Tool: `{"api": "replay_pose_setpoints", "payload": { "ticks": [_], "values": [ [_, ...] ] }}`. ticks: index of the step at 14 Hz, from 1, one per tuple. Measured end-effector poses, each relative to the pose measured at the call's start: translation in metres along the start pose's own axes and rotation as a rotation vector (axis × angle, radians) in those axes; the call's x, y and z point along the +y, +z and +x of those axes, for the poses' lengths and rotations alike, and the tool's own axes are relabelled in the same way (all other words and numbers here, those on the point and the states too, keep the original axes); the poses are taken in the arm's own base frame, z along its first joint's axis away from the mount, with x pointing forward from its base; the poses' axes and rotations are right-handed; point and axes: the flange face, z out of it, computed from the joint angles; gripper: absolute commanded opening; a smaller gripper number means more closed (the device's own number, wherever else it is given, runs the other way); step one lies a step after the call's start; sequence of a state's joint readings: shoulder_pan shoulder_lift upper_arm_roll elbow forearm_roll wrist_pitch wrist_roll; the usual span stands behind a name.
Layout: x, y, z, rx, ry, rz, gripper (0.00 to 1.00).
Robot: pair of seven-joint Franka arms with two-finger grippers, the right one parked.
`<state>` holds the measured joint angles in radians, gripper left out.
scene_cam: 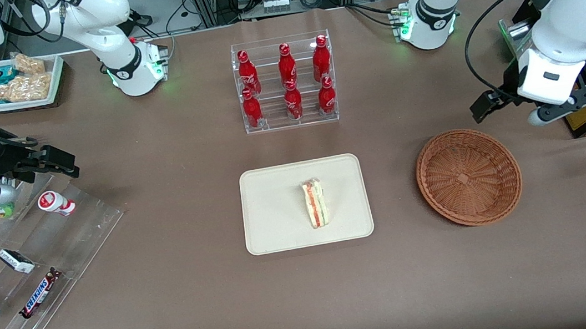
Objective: Place sandwich from basket to tray
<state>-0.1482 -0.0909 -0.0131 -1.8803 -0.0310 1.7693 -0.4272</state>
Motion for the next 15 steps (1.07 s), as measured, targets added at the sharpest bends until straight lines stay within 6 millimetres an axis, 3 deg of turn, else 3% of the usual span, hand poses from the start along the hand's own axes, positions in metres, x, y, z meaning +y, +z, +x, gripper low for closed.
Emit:
{"api": "replay_pose_setpoints", "payload": {
  "ticks": [3, 7, 15],
  "values": [
    [-0.024, 0.001, 0.011, -0.008, 0.018, -0.027, 1.0],
    [-0.058, -0.018, 0.029, 0.017, 0.022, -0.028, 1.0],
    [-0.047, -0.024, 0.031, 0.03, 0.069, 0.059, 1.0]
  ]
}}
